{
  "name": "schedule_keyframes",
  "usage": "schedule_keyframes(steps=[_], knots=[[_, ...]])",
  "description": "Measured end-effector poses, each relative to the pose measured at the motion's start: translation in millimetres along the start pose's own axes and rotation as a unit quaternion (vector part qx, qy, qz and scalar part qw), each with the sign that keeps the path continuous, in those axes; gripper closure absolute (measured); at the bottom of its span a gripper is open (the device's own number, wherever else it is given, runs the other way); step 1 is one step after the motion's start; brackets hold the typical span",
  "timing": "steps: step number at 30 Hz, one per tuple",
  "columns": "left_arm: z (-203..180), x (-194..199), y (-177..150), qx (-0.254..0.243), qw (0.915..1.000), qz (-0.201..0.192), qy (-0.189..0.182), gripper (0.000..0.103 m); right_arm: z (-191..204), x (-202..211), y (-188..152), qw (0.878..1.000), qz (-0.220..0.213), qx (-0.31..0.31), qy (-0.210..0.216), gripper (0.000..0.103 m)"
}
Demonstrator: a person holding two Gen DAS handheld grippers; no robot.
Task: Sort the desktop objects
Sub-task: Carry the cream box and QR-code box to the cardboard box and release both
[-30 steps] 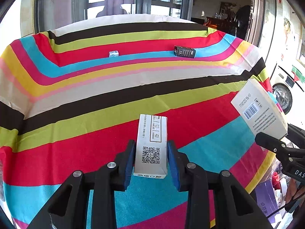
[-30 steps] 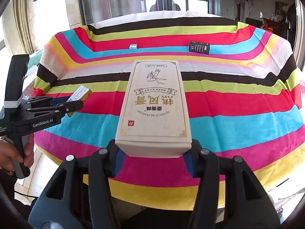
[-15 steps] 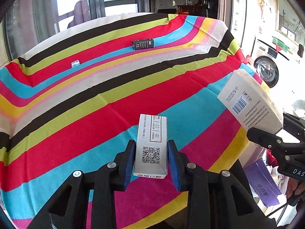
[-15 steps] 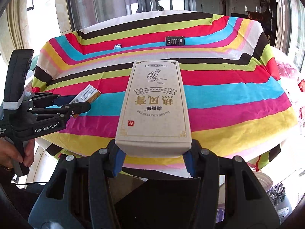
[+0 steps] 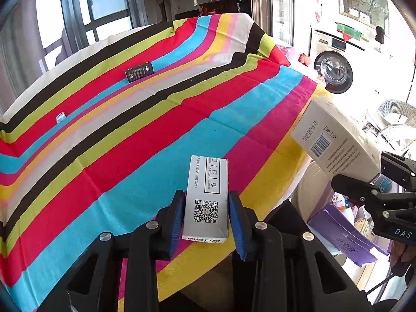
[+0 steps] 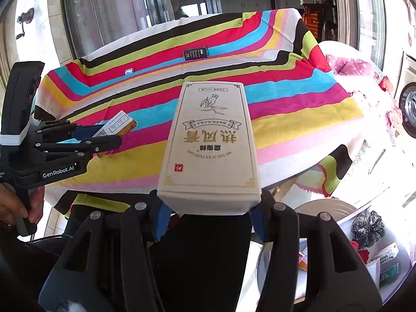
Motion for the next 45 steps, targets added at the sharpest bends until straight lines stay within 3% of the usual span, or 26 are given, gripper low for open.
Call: schedule_keyframes(steps=[10, 22, 27, 36, 40, 41, 43, 44, 45], knots=[[-68.7, -10.4, 2.4, -0.08, 0.9962, 0.017, -0.031, 0.069, -36.6, 18.2, -22.0, 0.999, -0.005, -0.042, -0.033, 0.048], [-154.5, -23.4, 11.0, -0.165, 0.9828, 0.033, -0.077, 0.069, -106.4, 48.8, -46.6, 0.99, -0.01, -0.101, -0.102, 0.048], [-202.0, -32.0, 13.9, -0.199, 0.9733, 0.045, -0.106, 0.069, -150.7, 67.2, -66.4, 0.979, 0.0, -0.13, -0.154, 0.048], [-297.3, -33.6, -6.4, -0.268, 0.9451, 0.067, -0.175, 0.069, -225.9, 111.9, -101.5, 0.95, 0.018, -0.178, -0.256, 0.048], [-318.8, -35.7, -17.6, -0.271, 0.9377, 0.077, -0.204, 0.068, -244.6, 124.5, -110.2, 0.943, 0.016, -0.198, -0.268, 0.048], [-321.8, -36.1, -19.7, -0.267, 0.9349, 0.08, -0.22, 0.067, -247.3, 124.8, -111.6, 0.942, 0.018, -0.199, -0.27, 0.048], [-325.8, -36.0, -24.8, -0.264, 0.9294, 0.095, -0.239, 0.048, -253.7, 120.6, -115.3, 0.939, 0.035, -0.202, -0.277, 0.043], [-324.1, -35.6, -25.3, -0.263, 0.9299, 0.096, -0.238, 0.031, -257.3, 118.5, -117.2, 0.936, 0.046, -0.206, -0.282, 0.038], [-320.9, -34.5, -23.4, -0.261, 0.933, 0.086, -0.232, 0.021, -260.3, 118.0, -117.9, 0.932, 0.052, -0.212, -0.289, 0.028]])
Point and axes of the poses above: each gripper's, at about its wrist camera, not at the fingertips, and x roughly against the way its jaws point, z to its left, y to its top, the point moved 10 cm from there along -x, roughly the way its jaws point, and after that the axes turned 3 degrees about x, right-handed, at the moved point
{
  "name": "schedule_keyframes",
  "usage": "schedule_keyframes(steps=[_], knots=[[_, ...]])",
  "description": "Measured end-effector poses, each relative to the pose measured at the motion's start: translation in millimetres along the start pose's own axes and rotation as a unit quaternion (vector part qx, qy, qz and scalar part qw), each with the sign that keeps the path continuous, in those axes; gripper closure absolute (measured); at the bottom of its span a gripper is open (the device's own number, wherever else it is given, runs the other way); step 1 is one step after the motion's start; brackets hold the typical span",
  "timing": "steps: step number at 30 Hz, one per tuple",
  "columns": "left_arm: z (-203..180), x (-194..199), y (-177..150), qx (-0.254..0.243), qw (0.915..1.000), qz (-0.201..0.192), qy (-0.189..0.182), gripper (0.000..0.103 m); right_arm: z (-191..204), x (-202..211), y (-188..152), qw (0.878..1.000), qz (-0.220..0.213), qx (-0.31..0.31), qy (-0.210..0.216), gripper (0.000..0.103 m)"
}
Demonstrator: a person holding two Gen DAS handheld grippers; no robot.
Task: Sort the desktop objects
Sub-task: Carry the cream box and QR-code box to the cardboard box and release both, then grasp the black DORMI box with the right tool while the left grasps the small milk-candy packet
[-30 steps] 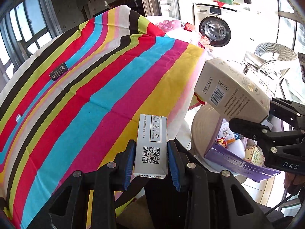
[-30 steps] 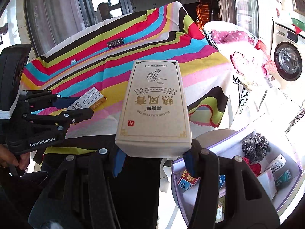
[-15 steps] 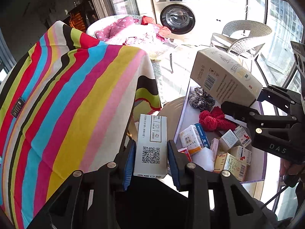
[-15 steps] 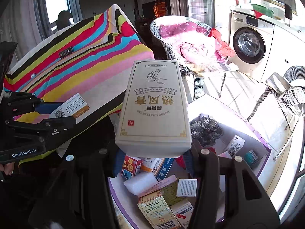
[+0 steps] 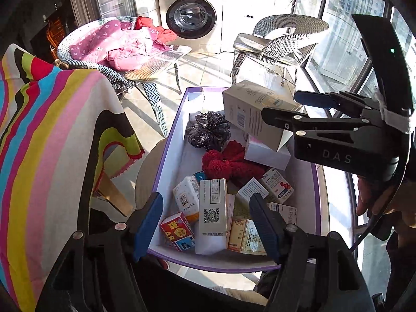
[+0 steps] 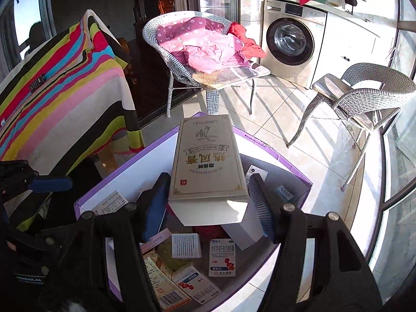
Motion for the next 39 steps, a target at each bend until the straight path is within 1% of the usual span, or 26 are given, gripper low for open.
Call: schedule_keyframes(steps=[1, 2, 4, 7, 9, 11, 13, 15, 17, 19, 22, 24, 25, 27, 29, 31, 32, 34, 35, 37, 39], knots=[[5.0, 5.7, 0.9, 0.0, 0.9998, -0.014, 0.013, 0.019, -1.1, 0.8, 1.3, 1.0, -0.001, -0.006, -0.002, 0.024], [12.3, 12.8, 0.3, -0.002, 0.9993, -0.026, 0.027, 0.019, 0.7, 2.8, 3.7, 1.0, -0.005, -0.01, 0.004, 0.024], [31.7, 25.2, -2.5, 0.009, 0.998, -0.034, 0.053, 0.019, 11.7, 7.5, 9.9, 1.0, -0.011, -0.001, 0.019, 0.021], [68.1, 46.2, -12.5, 0.053, 0.9951, -0.048, 0.068, 0.019, 41.6, 13.2, 19.8, 0.999, -0.02, 0.029, 0.026, 0.017], [96.9, 60.7, -24.1, 0.09, 0.9911, -0.055, 0.081, 0.019, 69.3, 14.5, 25.0, 0.998, -0.022, 0.049, 0.046, 0.017], [127.9, 77.7, -39.3, 0.127, 0.9845, -0.062, 0.104, 0.019, 99.9, 16.2, 27.4, 0.995, -0.022, 0.071, 0.07, 0.017], [162.8, 98.0, -57.7, 0.166, 0.9752, -0.073, 0.127, 0.019, 132.4, 18.4, 28.5, 0.991, -0.021, 0.096, 0.096, 0.017], [199.7, 120.7, -80.7, 0.204, 0.9628, -0.081, 0.158, 0.019, 171.8, 22.5, 30.0, 0.983, -0.02, 0.13, 0.13, 0.017], [236.3, 142.9, -105.2, 0.238, 0.949, -0.085, 0.189, 0.018, 212.8, 29.5, 34.2, 0.971, -0.029, 0.172, 0.164, 0.017], [271.0, 163.3, -129.5, 0.263, 0.9357, -0.085, 0.219, 0.018, 251.1, 36.2, 40.7, 0.958, -0.039, 0.212, 0.188, 0.017], [326.6, 189.0, -165.3, 0.275, 0.9225, -0.073, 0.261, 0.017, 314.5, 43.9, 49.5, 0.931, -0.051, 0.281, 0.229, 0.016], [367.2, 204.7, -186.0, 0.272, 0.9142, -0.063, 0.294, 0.017, 355.9, 45.1, 57.4, 0.909, -0.055, 0.321, 0.261, 0.015], [386.5, 210.9, -194.5, 0.266, 0.9129, -0.059, 0.304, 0.017, 375.0, 43.8, 61.6, 0.898, -0.058, 0.341, 0.274, 0.014], [427.7, 219.5, -210.6, 0.254, 0.9146, -0.051, 0.311, 0.017, 414.4, 36.1, 72.6, 0.872, -0.064, 0.388, 0.291, 0.014], [472.5, 224.1, -224.7, 0.244, 0.9129, -0.035, 0.326, 0.017, 450.1, 22.5, 84.8, 0.848, -0.068, 0.434, 0.296, 0.014], [518.1, 225.5, -234.5, 0.236, 0.9131, -0.02, 0.332, 0.017, 486.4, 1.9, 99.5, 0.825, -0.06, 0.475, 0.302, 0.014], [541.8, 226.4, -238.8, 0.238, 0.9125, -0.015, 0.332, 0.017, 502.7, -10.1, 108.6, 0.816, -0.056, 0.49, 0.3, 0.014], [582.9, 225.8, -242.6, 0.241, 0.9115, -0.006, 0.333, 0.017, 529.7, -32.5, 128.1, 0.808, -0.048, 0.508, 0.296, 0.014], [602.0, 226.4, -244.4, 0.243, 0.9107, -0.003, 0.334, 0.017, 541.5, -43.2, 138.3, 0.805, -0.044, 0.512, 0.295, 0.014], [638.5, 227.6, -244.9, 0.251, 0.9088, -0.007, 0.333, 0.017, 564.1, -65.7, 162.1, 0.807, -0.041, 0.512, 0.291, 0.014], [667.9, 227.3, -243.4, 0.26, 0.9085, -0.015, 0.327, 0.017, 583.0, -87.0, 180.7, 0.808, -0.022, 0.505, 0.302, 0.014]])
Point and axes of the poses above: each gripper's, at about its wrist camera, not at the fingertips, and x roughly against the way its jaws point, z to its left, y to its top, the point moved 10 cm from there along -x, roughly the way its jaws point, and after that the axes turned 3 degrees about x, right-handed, at the moved point
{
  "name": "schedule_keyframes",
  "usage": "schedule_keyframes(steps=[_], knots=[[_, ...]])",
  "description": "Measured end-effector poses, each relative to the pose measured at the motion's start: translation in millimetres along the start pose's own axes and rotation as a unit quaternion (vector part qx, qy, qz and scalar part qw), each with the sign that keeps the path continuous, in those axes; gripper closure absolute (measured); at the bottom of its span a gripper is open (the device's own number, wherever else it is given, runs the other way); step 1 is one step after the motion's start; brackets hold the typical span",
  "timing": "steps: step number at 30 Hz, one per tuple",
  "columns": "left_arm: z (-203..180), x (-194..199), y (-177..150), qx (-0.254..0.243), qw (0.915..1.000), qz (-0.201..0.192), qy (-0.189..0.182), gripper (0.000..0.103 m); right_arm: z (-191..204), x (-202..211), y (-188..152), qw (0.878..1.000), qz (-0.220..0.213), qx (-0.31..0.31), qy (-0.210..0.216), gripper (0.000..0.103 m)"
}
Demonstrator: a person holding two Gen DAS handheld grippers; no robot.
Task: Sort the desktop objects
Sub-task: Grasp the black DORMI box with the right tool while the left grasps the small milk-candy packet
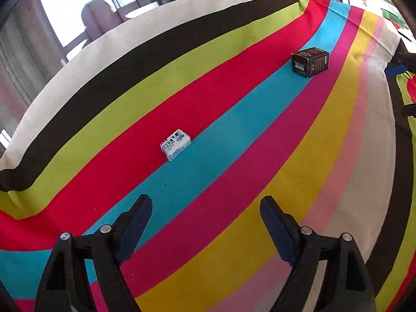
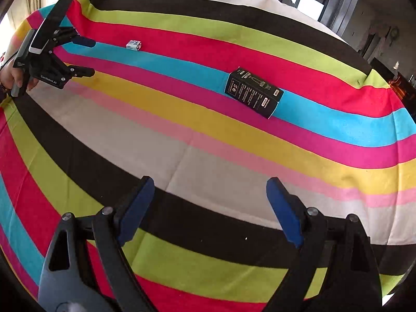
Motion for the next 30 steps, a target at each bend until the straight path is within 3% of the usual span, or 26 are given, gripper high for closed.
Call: schedule_keyframes(steps=[4, 9, 14, 18, 26, 27, 28, 29, 30], knots=[[15.6, -27.1, 21.1, 0.002, 0.9997, -0.004, -0.024, 0.017, -28.0, -36.0, 30.7, 0.999, -0.002, 0.006, 0.04, 0.014], [18.3, -50.4, 36.5, -0.027, 0.9986, -0.013, -0.045, 0.016, -60.1, -84.9, 52.0, 0.998, 0.019, 0.054, 0.037, 0.014], [19.1, -62.7, 46.3, -0.043, 0.9953, -0.019, -0.085, 0.015, -83.2, -115.3, 74.5, 0.995, 0.013, 0.062, 0.077, 0.01], [17.8, -69.6, 50.2, -0.042, 0.992, -0.019, -0.118, 0.015, -82.7, -129.3, 86.9, 0.99, 0.01, 0.056, 0.133, 0.01], [12.1, -76.3, 54.3, -0.044, 0.9882, -0.017, -0.146, 0.016, -69.6, -130.4, 98.0, 0.986, 0.001, 0.087, 0.144, 0.01], [11.1, -77.2, 53.5, -0.039, 0.9874, -0.011, -0.153, 0.019, -68.3, -130.2, 100.1, 0.986, -0.004, 0.084, 0.144, 0.015], [10.1, -76.8, 52.6, -0.035, 0.9867, -0.006, -0.159, 0.022, -65.6, -127.6, 99.0, 0.986, -0.009, 0.079, 0.15, 0.028], [8.6, -75.6, 50.8, -0.026, 0.985, 0.0, -0.171, 0.033, -63.4, -122.7, 98.8, 0.986, -0.015, 0.071, 0.153, 0.037], [6.8, -73.5, 47.9, -0.008, 0.982, 0.008, -0.189, 0.047, -62.1, -120.8, 100.3, 0.987, -0.019, 0.066, 0.145, 0.054]])
Point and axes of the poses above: each gripper's, at about its wrist camera, not at the fingertips, and x roughly against the way its jaws point, z to its left, y to its top, the point moved 10 cm from there along -x, roughly the way its jaws point, and after that the axes turned 3 degrees about x, right-handed, at the moved point
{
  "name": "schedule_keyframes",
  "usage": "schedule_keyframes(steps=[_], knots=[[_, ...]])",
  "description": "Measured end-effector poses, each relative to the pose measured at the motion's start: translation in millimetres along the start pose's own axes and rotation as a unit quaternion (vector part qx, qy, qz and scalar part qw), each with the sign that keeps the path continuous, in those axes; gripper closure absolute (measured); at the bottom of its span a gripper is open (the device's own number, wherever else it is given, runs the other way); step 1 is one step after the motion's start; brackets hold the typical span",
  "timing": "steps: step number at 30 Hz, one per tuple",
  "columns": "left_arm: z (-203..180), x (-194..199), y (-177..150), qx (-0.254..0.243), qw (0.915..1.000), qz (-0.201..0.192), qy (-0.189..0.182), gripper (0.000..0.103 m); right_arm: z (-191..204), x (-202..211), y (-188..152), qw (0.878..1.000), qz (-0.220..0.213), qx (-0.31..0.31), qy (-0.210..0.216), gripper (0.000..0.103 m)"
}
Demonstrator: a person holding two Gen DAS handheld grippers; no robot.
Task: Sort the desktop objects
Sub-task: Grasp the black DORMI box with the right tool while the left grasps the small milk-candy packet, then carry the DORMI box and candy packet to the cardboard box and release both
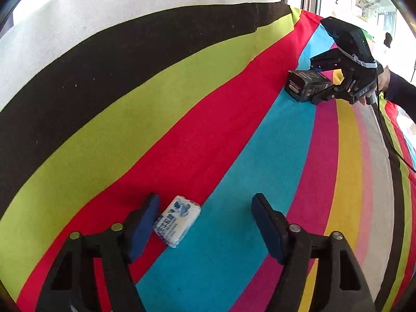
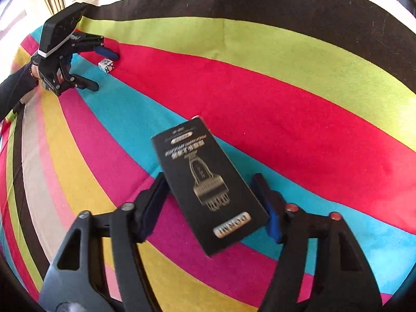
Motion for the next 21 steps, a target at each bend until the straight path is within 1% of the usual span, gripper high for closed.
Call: schedule_keyframes(steps=[1, 2, 3, 4, 6, 8, 11, 14, 16, 19, 21], knots=[[-1.2, 3.5, -3.0, 0.009, 0.9999, -0.004, 0.006, 0.053, 2.5, 1.5, -0.3, 1.0, -0.001, -0.006, -0.003, 0.061], [-4.4, 8.1, -7.9, 0.013, 0.9998, -0.007, 0.014, 0.064, 6.2, 2.9, -1.6, 1.0, 0.0, -0.009, -0.014, 0.061], [-8.7, 12.3, -11.7, 0.023, 0.9996, -0.008, 0.017, 0.08, 9.0, 5.0, -3.6, 1.0, 0.001, -0.013, -0.026, 0.061], [-7.0, 15.2, -13.3, 0.036, 0.9992, -0.01, 0.018, 0.082, 13.1, 7.8, -6.3, 0.999, 0.004, -0.018, -0.033, 0.062], [-10.5, 21.6, -23.1, 0.046, 0.9985, -0.012, 0.025, 0.082, 27.1, 14.9, -12.9, 0.999, 0.012, -0.021, -0.046, 0.062], [-20.1, 27.9, -32.9, 0.043, 0.9986, -0.01, 0.029, 0.082, 44.8, 23.5, -20.9, 0.997, 0.021, -0.018, -0.065, 0.062], [-49.5, 39.1, -46.4, 0.044, 0.9977, -0.008, 0.052, 0.082, 74.8, 39.4, -35.8, 0.995, 0.03, -0.03, -0.088, 0.062], [-82.5, 53.9, -62.2, 0.037, 0.9969, -0.007, 0.069, 0.082, 112.1, 58.0, -52.1, 0.995, 0.03, -0.049, -0.087, 0.061], [-102.5, 64.8, -73.3, 0.043, 0.9963, -0.009, 0.074, 0.082, 136.8, 71.0, -63.2, 0.994, 0.028, -0.06, -0.083, 0.061], [-125.5, 85.4, -100.0, 0.052, 0.994, -0.014, 0.095, 0.082, 170.5, 91.9, -82.5, 0.994, 0.026, -0.071, -0.083, 0.061], [-146.9, 95.1, -114.2, 0.056, 0.9937, -0.016, 0.096, 0.082, 189.5, 106.5, -95.6, 0.993, 0.019, -0.08, -0.086, 0.061]])
Point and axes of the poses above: each gripper's, at about its wrist camera, not at the fingertips, and x roughly against the way its jaws point, z to its left, y to its top, the point moved 10 cm from there along -x, roughly the way its jaws point, and after that the axes turned 3 degrees about x, right-handed, at the moved point
